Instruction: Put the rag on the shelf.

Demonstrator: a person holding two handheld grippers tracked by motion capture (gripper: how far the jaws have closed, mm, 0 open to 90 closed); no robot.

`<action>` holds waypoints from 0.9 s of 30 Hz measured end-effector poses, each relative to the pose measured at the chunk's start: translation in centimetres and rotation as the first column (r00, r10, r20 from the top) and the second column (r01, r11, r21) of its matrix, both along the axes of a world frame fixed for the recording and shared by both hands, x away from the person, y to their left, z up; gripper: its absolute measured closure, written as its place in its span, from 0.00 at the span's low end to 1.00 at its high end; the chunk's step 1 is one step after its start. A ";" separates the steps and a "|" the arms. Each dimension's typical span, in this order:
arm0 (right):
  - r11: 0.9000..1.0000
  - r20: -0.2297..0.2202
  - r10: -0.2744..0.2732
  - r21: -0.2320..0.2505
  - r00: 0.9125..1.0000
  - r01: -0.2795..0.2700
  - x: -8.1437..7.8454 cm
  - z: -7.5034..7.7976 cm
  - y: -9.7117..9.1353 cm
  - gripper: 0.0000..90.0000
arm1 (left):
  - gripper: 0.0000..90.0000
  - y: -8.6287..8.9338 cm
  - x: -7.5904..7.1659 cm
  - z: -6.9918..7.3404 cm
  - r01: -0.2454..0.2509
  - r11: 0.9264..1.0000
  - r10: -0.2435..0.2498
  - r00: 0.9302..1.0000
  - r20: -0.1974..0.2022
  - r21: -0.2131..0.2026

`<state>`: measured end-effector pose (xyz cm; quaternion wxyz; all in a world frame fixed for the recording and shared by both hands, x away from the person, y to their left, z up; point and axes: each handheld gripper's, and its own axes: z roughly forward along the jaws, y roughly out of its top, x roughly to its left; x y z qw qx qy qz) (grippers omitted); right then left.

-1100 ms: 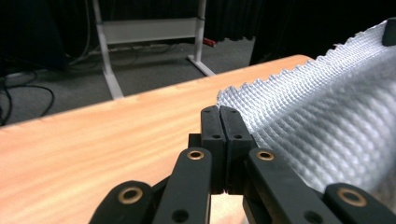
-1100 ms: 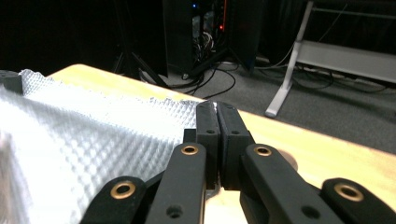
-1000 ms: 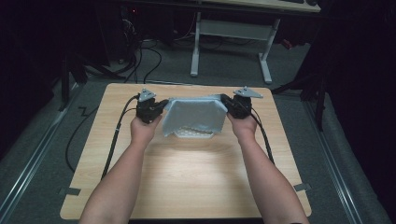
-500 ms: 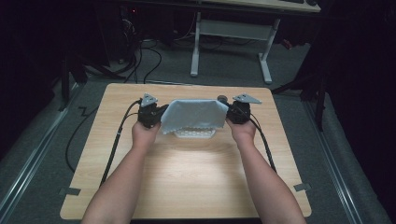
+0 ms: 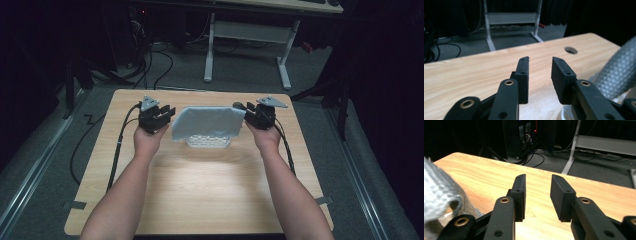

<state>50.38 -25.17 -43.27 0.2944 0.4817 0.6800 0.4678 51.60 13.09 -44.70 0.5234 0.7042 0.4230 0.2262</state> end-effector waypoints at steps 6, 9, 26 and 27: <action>1.000 0.008 -0.019 -0.007 1.000 0.019 -0.5 1.2 -1.3 0.68 | 0.73 1.2 -0.2 0.6 -0.025 1.000 0.025 1.000 -0.008 0.014; 1.000 0.015 -0.020 -0.016 1.000 0.020 -1.0 1.3 -1.7 0.65 | 0.71 1.6 -0.5 0.6 -0.027 1.000 0.027 1.000 -0.010 0.012; 0.999 0.009 0.020 -0.039 1.000 -0.020 -5.0 -0.3 -2.2 0.53 | 0.61 3.5 -4.4 -1.2 -0.012 1.000 0.011 0.998 -0.058 -0.019; 0.999 0.027 0.020 -0.047 0.999 -0.018 -5.4 -0.4 -2.2 0.53 | 0.61 3.6 -4.7 -1.3 -0.009 1.000 0.008 0.999 -0.053 -0.021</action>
